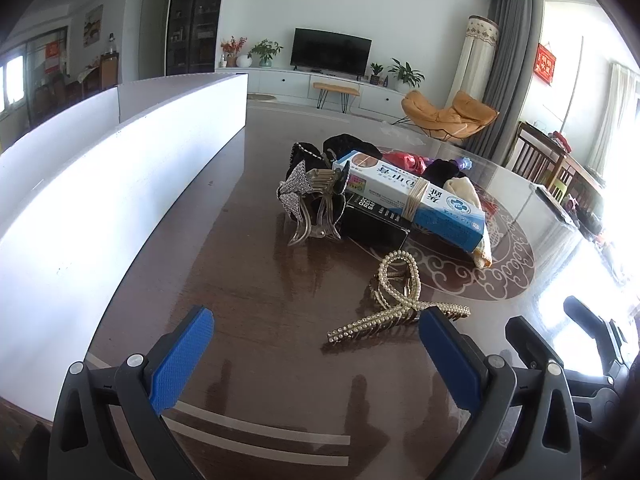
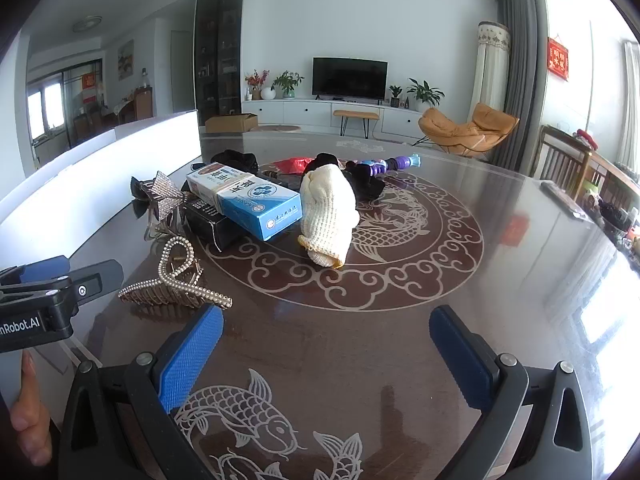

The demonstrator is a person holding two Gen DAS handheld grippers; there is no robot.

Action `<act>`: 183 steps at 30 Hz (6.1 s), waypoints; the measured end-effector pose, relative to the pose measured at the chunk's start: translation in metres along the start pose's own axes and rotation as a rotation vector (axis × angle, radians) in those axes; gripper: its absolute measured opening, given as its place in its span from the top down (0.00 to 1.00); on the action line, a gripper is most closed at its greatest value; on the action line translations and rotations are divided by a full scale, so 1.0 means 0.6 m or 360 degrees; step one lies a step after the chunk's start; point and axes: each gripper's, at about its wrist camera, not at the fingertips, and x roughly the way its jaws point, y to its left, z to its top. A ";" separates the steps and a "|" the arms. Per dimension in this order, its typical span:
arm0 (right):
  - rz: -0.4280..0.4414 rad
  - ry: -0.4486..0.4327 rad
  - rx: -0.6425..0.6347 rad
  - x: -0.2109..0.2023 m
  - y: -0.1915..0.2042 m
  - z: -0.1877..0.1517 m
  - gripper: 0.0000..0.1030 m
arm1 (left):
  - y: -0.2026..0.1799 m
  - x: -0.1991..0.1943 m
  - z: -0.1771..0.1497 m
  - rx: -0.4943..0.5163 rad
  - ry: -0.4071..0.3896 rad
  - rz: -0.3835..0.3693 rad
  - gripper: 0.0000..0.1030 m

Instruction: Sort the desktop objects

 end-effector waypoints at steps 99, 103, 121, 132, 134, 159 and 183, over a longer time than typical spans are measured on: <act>0.0033 0.0017 0.0066 0.006 -0.013 -0.001 0.00 | -0.019 0.029 -0.017 0.0144 0.0120 0.0034 0.00; 0.0030 0.0026 0.0063 0.007 -0.014 -0.004 0.00 | -0.019 0.031 -0.016 0.0146 0.0126 0.0032 0.00; 0.0029 0.0041 0.0060 0.008 -0.015 -0.006 0.00 | -0.018 0.031 -0.018 0.0141 0.0141 0.0029 0.00; 0.0030 0.0053 0.0058 0.008 -0.015 -0.007 0.00 | -0.014 0.035 -0.019 0.0147 0.0176 0.0033 0.00; 0.0030 0.0057 0.0058 0.008 -0.015 -0.008 0.00 | -0.014 0.035 -0.020 0.0146 0.0183 0.0033 0.00; 0.0029 0.0081 0.0055 0.010 -0.015 -0.005 0.00 | -0.009 0.044 -0.024 0.0162 0.0277 0.0049 0.00; 0.0024 0.0089 0.0054 0.010 -0.016 -0.006 0.00 | 0.003 0.048 -0.024 0.0248 0.0305 0.0118 0.00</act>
